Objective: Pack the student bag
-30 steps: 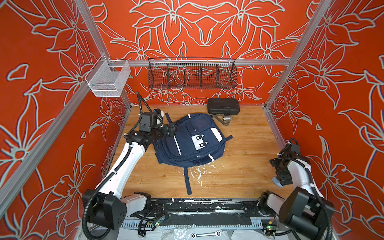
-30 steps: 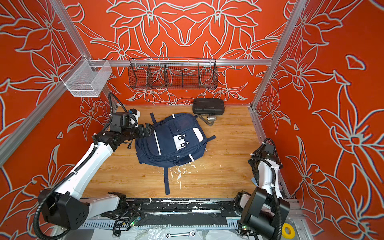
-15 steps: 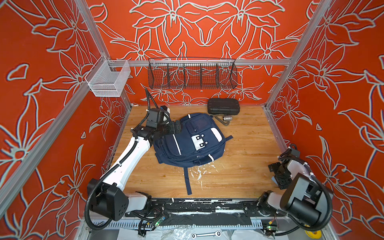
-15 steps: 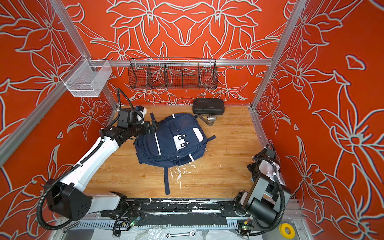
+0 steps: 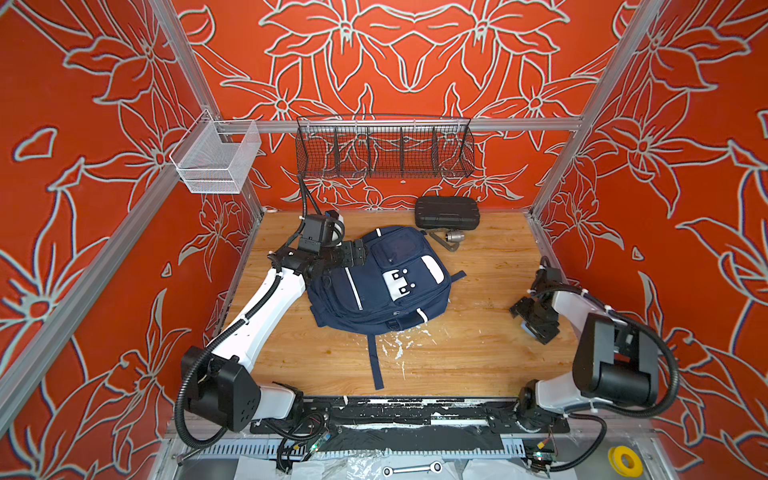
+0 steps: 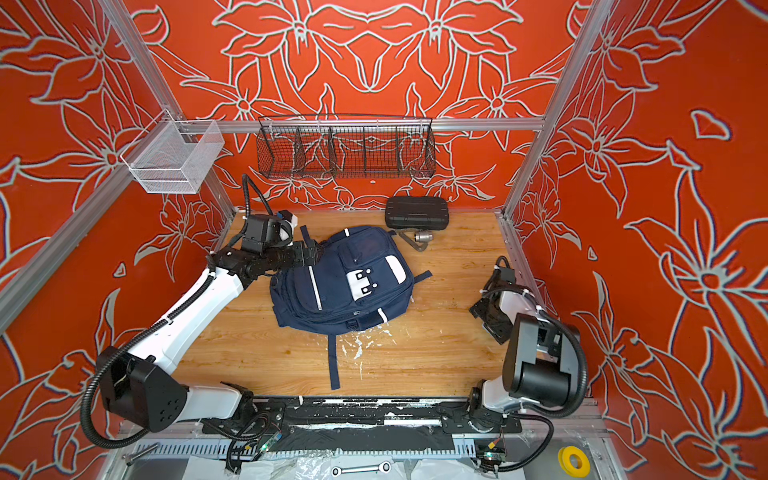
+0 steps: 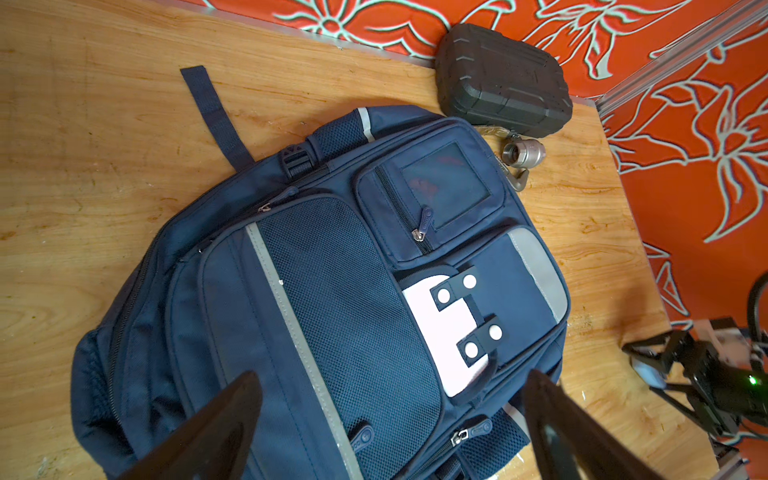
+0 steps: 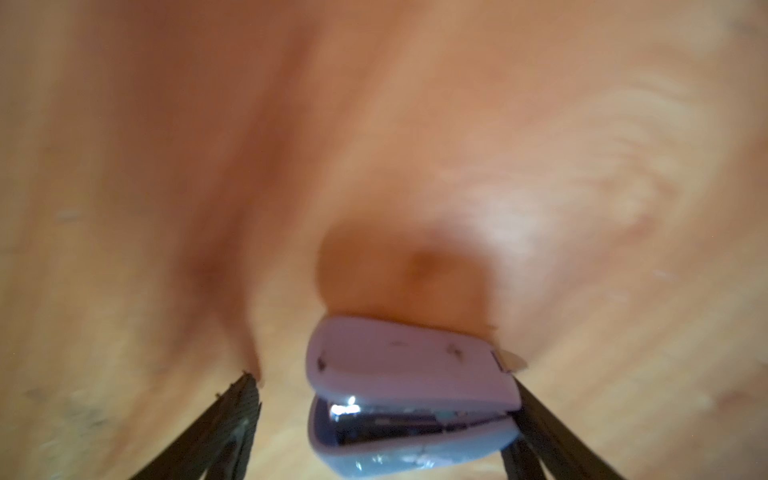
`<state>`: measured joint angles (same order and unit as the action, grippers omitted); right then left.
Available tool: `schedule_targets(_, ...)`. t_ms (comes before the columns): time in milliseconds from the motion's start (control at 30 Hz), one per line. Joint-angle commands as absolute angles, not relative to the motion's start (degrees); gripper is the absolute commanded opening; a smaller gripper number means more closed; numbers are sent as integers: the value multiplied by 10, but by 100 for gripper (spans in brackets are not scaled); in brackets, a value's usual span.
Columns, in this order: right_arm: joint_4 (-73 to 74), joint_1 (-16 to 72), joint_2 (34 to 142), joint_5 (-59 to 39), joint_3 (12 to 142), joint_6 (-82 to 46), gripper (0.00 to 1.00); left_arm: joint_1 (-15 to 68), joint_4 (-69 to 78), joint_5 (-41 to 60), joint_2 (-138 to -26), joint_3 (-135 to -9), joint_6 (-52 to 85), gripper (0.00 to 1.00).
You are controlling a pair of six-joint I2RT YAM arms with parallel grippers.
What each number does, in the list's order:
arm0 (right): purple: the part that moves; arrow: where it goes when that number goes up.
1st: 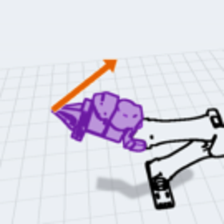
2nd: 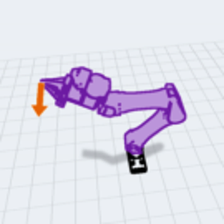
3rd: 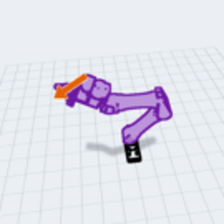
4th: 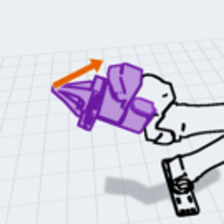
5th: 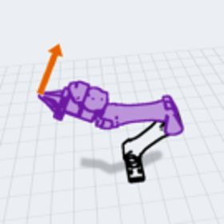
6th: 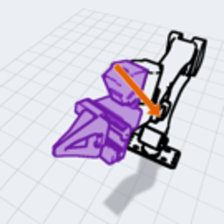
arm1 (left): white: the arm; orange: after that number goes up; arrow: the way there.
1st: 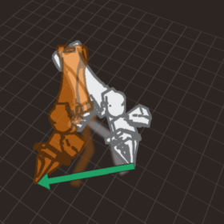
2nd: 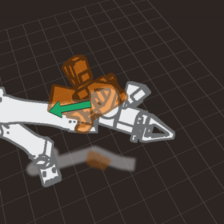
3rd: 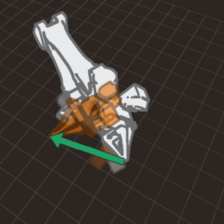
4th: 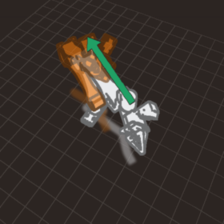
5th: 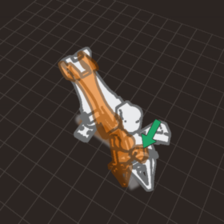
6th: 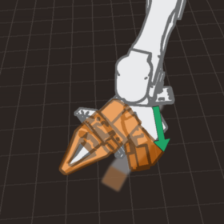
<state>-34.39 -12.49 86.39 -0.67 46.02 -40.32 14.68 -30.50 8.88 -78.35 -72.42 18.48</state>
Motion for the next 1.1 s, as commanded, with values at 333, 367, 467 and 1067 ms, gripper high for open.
schedule_targets(333, -404, -26, 907, -150, 630, -301, 89, 150, -301, 60, -739, -687, 177, 98)
schedule_targets(367, -429, -25, 902, -133, 646, -283, 89, 150, -299, 61, -737, -684, 175, 97)
schedule_targets(467, -491, -25, 893, -52, 683, -194, 89, 150, -295, 64, -732, -680, 165, 97)
schedule_targets(1067, -418, -40, 1017, 0, 687, -156, 75, 149, -321, 55, -689, -667, 150, 97)
